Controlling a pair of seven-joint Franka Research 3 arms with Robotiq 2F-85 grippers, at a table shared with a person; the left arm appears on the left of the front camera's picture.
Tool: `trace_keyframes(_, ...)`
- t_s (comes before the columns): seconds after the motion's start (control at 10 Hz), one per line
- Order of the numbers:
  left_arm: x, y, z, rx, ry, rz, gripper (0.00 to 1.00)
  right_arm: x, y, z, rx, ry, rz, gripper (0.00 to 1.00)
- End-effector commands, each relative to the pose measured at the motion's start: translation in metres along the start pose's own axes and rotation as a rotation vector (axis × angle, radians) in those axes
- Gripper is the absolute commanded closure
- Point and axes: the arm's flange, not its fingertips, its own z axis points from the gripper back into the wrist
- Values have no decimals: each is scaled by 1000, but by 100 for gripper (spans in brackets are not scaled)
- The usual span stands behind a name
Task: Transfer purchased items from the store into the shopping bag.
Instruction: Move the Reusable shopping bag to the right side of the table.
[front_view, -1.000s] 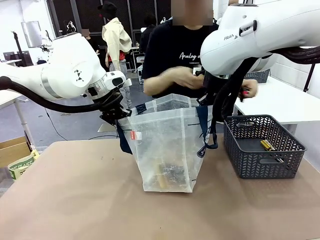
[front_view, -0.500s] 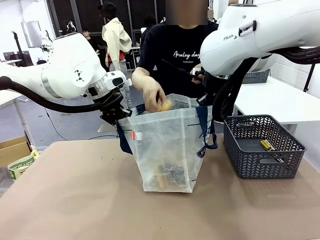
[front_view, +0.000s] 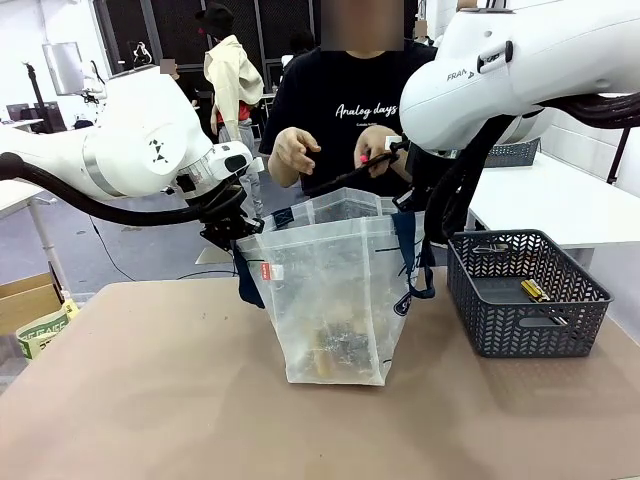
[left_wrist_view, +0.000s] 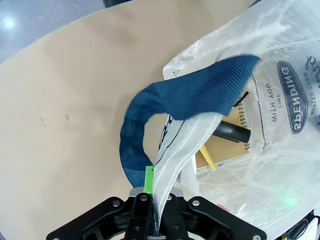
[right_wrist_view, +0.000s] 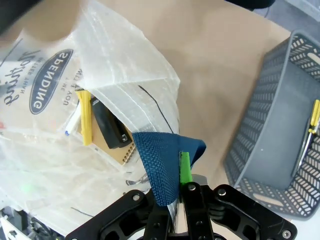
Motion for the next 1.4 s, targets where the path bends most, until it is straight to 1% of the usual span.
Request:
trace_keyframes(0.0, 0, 1, 0, 1, -1, 1, 100, 0, -1, 1, -1, -3, -2, 100)
trace_keyframes(1.3, 0, 1, 0, 1, -1, 1, 100, 0, -1, 1, -1, -3, -2, 100)
